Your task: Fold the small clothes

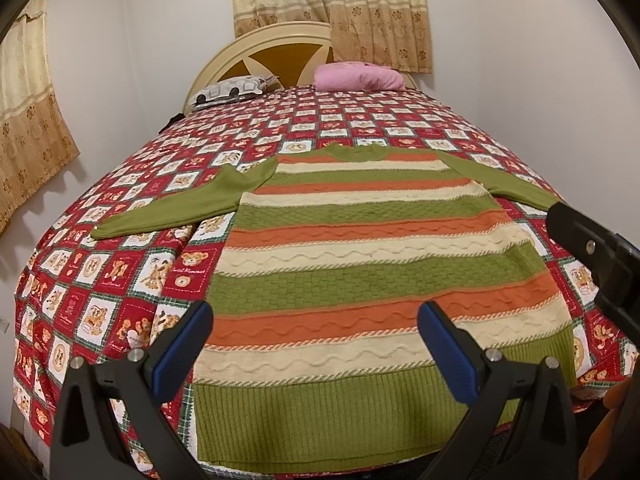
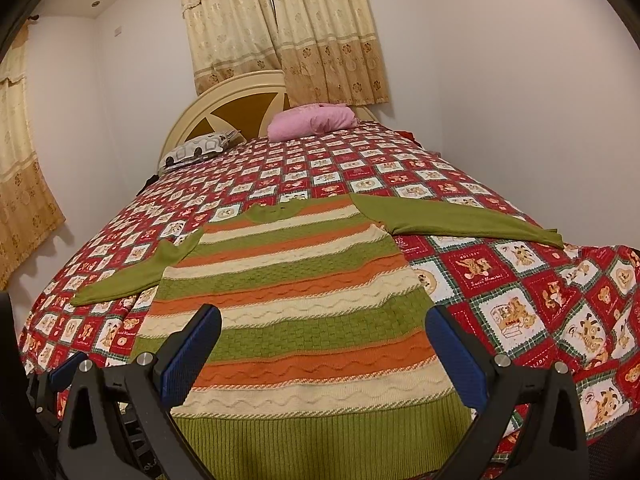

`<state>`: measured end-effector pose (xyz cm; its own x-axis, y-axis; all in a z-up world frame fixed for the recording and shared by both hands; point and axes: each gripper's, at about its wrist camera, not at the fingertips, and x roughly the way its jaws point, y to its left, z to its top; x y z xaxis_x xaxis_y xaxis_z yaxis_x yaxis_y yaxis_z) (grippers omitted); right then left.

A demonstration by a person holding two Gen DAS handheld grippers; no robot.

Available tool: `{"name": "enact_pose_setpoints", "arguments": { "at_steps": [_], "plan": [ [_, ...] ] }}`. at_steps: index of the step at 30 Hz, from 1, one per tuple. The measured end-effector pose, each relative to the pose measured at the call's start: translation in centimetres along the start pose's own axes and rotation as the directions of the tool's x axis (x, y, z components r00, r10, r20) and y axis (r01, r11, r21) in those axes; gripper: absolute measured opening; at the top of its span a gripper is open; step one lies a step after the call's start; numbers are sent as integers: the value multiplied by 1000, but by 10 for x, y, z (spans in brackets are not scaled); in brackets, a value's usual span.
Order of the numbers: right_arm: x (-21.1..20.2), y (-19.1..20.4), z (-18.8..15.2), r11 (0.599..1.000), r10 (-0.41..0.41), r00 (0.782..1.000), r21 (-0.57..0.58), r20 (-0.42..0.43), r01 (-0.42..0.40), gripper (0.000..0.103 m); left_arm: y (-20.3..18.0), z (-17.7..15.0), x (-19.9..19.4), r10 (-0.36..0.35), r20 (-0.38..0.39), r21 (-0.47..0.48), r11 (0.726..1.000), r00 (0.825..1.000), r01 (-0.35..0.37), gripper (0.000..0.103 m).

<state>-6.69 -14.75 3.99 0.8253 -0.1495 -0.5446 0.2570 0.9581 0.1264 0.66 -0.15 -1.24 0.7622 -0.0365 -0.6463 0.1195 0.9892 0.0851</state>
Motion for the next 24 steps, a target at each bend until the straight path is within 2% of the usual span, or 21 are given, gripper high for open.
{"name": "enact_pose_setpoints", "arguments": {
  "at_steps": [24],
  "plan": [
    [2, -2, 0, 1000, 0, 1000, 2, -3, 0, 102, -3, -1, 1, -6, -5, -2, 1000, 1000, 6, 103]
  ]
}}
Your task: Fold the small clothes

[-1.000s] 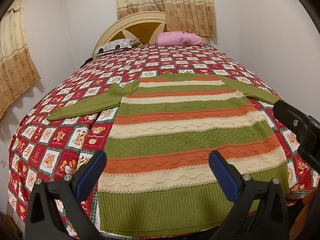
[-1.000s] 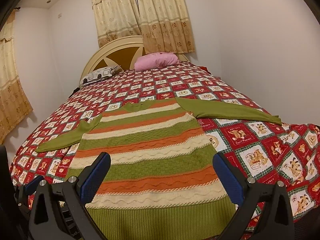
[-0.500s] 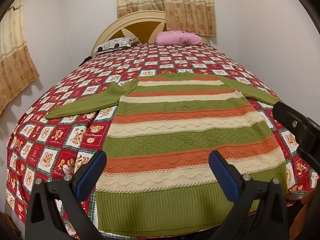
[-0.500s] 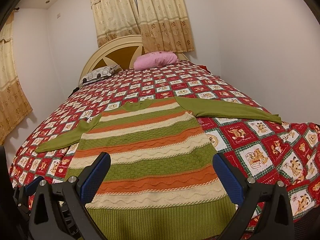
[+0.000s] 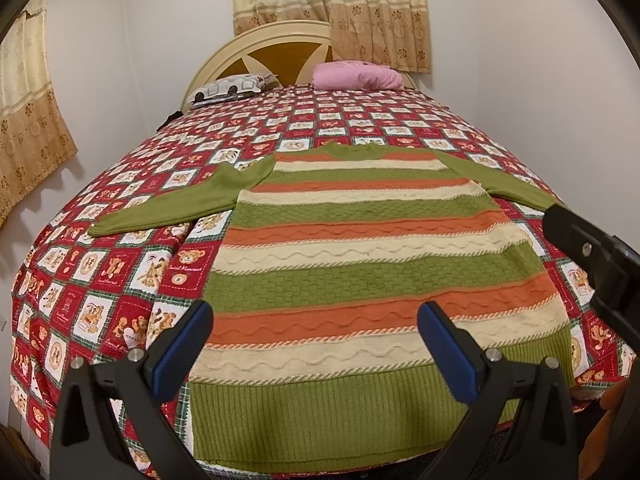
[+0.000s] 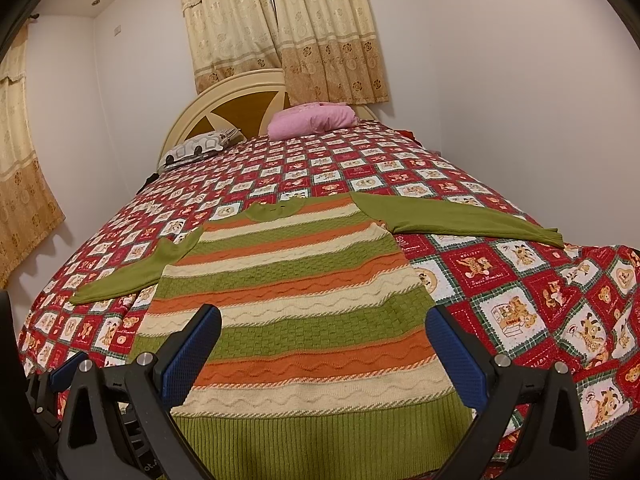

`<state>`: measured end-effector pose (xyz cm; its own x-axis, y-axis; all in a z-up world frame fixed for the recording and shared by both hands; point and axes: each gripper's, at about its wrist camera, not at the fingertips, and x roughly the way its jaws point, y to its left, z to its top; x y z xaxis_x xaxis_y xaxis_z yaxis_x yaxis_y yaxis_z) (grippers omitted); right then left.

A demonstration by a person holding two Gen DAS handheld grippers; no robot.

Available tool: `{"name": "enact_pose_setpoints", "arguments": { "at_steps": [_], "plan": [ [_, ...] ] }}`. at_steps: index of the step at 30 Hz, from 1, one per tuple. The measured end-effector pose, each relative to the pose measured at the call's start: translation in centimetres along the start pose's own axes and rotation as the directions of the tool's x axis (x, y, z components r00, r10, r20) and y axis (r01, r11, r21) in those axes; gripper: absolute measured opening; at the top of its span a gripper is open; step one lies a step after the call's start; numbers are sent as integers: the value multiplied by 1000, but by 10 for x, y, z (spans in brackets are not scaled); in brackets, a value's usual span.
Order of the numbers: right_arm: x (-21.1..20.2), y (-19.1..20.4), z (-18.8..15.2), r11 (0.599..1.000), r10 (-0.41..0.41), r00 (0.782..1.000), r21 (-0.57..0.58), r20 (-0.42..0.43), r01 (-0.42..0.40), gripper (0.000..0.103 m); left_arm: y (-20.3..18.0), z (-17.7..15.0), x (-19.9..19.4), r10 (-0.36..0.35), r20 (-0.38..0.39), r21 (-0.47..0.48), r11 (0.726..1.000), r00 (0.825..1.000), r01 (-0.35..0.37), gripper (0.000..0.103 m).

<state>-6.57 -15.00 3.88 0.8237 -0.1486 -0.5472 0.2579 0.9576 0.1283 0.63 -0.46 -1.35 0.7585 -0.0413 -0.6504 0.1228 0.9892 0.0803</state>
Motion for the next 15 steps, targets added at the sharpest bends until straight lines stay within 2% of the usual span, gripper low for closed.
{"name": "enact_pose_setpoints", "arguments": {
  "at_steps": [15],
  "plan": [
    [3, 2, -4, 1000, -5, 1000, -3, -11, 5, 102, 3, -2, 5, -14, -17, -13, 1000, 1000, 14, 103]
  ]
}}
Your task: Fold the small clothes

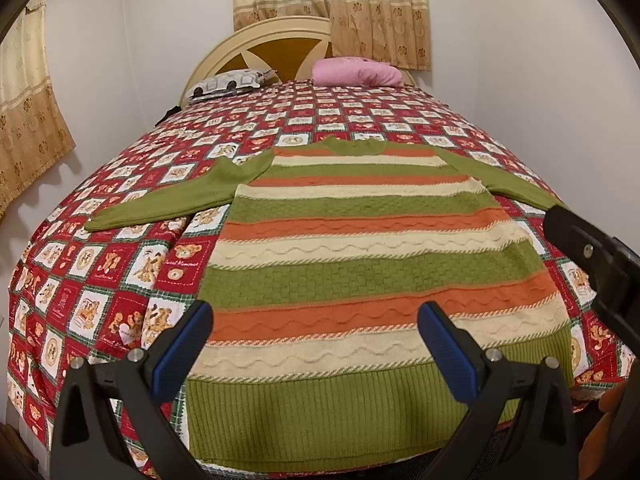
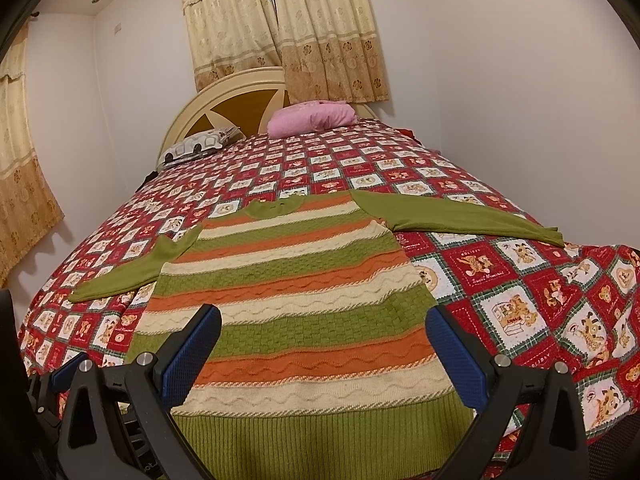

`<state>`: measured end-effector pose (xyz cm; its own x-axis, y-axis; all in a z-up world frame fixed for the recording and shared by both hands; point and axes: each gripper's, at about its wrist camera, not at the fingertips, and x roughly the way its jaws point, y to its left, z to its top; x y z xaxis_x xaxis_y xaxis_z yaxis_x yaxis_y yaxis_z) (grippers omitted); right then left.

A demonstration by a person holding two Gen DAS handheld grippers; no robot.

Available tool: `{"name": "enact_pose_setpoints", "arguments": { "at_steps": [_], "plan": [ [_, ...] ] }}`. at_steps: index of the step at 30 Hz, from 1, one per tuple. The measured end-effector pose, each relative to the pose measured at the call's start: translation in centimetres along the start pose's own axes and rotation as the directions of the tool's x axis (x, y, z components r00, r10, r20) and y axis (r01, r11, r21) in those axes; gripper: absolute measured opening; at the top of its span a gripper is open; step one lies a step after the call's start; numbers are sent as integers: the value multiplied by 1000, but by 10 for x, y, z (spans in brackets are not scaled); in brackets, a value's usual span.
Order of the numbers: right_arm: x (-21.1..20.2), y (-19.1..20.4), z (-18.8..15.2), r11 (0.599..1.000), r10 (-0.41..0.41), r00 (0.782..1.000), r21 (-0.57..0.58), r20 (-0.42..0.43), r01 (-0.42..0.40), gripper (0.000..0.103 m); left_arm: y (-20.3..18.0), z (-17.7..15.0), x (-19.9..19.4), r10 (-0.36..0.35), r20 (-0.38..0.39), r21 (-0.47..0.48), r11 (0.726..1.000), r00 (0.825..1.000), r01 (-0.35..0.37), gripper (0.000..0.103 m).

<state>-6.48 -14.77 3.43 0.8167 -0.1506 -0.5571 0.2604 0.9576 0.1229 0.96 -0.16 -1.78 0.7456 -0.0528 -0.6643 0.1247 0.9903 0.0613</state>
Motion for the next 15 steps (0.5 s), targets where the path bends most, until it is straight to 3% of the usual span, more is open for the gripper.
{"name": "enact_pose_setpoints", "arguments": {
  "at_steps": [15],
  "plan": [
    [17, 4, -2, 1000, -14, 999, -10, -40, 14, 102, 7, 0, 16, -9, -33, -10, 1000, 999, 9, 103]
  ]
}}
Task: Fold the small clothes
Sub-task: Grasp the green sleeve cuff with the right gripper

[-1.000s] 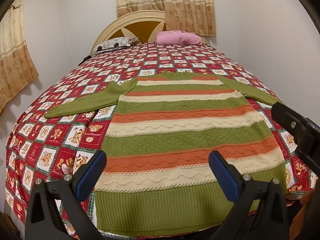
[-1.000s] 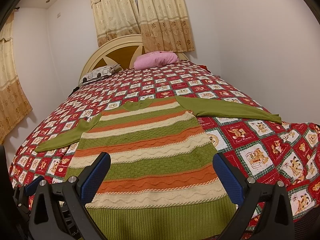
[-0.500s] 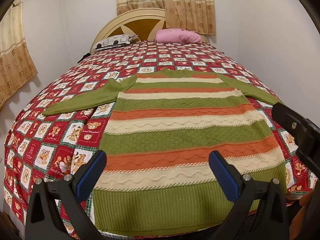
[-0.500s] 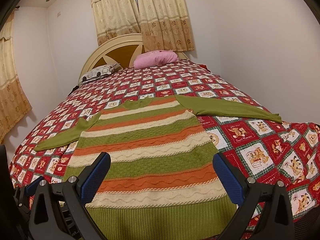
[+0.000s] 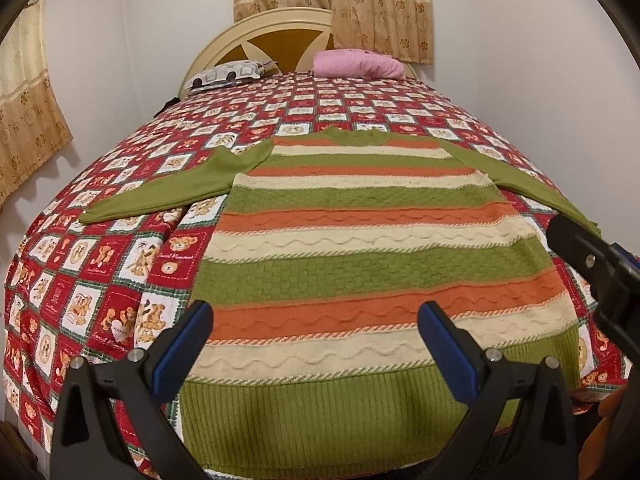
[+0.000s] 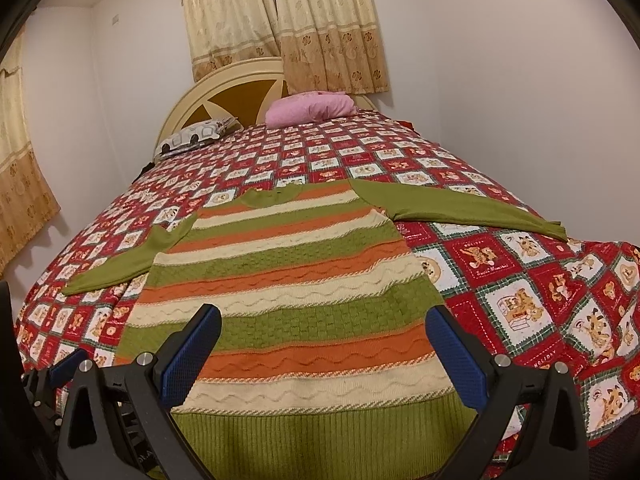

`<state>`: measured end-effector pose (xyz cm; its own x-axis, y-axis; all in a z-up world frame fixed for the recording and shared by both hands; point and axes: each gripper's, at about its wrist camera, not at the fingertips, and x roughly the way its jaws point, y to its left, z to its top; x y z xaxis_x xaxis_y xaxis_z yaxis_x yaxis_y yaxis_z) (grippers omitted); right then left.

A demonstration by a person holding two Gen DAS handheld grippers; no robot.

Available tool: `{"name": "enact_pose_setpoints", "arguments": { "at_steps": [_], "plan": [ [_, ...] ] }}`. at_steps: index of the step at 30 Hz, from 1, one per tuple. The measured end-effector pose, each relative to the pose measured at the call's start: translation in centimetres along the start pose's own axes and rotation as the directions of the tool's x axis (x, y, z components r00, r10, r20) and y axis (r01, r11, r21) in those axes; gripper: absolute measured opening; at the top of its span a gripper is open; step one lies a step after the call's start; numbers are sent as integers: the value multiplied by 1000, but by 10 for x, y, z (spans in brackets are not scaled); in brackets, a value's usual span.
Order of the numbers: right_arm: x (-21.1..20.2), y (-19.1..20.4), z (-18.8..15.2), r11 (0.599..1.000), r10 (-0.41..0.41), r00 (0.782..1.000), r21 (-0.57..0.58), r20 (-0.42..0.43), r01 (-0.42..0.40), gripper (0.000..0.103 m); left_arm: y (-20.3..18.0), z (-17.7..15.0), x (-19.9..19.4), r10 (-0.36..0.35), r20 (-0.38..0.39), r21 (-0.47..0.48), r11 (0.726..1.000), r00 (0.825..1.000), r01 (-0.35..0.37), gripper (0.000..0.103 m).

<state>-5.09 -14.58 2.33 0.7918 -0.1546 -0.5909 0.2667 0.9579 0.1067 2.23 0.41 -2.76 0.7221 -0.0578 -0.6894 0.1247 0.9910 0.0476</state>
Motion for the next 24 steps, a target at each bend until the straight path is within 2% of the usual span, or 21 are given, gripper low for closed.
{"name": "enact_pose_setpoints", "arguments": {
  "at_steps": [7, 12, 13, 14, 15, 16, 18, 21, 24],
  "plan": [
    [29, -23, 3, 999, -38, 999, 27, -31, 39, 102, 18, 12, 23, -49, 3, -27, 998, 999, 49, 103],
    [52, -83, 22, 982, -79, 997, 172, -14, 81, 101, 46, 38, 60, -58, 16, -118, 991, 998, 60, 103],
    [56, -94, 26, 977, -88, 996, 195, -15, 89, 98, 50, 44, 67, -69, 28, -125, 989, 997, 72, 103],
    [60, -110, 29, 970, -102, 995, 221, -15, 103, 87, 54, 52, 78, -84, 41, -129, 988, 996, 89, 103],
    [65, -129, 36, 961, -130, 991, 242, -25, 132, 81, 56, 56, 84, -86, 43, -129, 988, 995, 90, 103],
    [71, -145, 43, 956, -157, 987, 246, -39, 162, 72, 58, 62, 92, -77, 37, -127, 989, 996, 81, 103],
    [78, -180, 56, 940, -184, 982, 284, -48, 190, 66, 62, 77, 114, -18, 21, -119, 993, 1000, 21, 103],
    [84, -259, 69, 840, -225, 972, 492, -67, 228, 66, 68, 90, 142, 97, 7, -97, 991, 995, -95, 103],
    [99, -334, 69, 698, -225, 967, 674, -115, 243, 66, 74, 93, 165, 184, 13, -73, 980, 983, -183, 103]
  ]
}}
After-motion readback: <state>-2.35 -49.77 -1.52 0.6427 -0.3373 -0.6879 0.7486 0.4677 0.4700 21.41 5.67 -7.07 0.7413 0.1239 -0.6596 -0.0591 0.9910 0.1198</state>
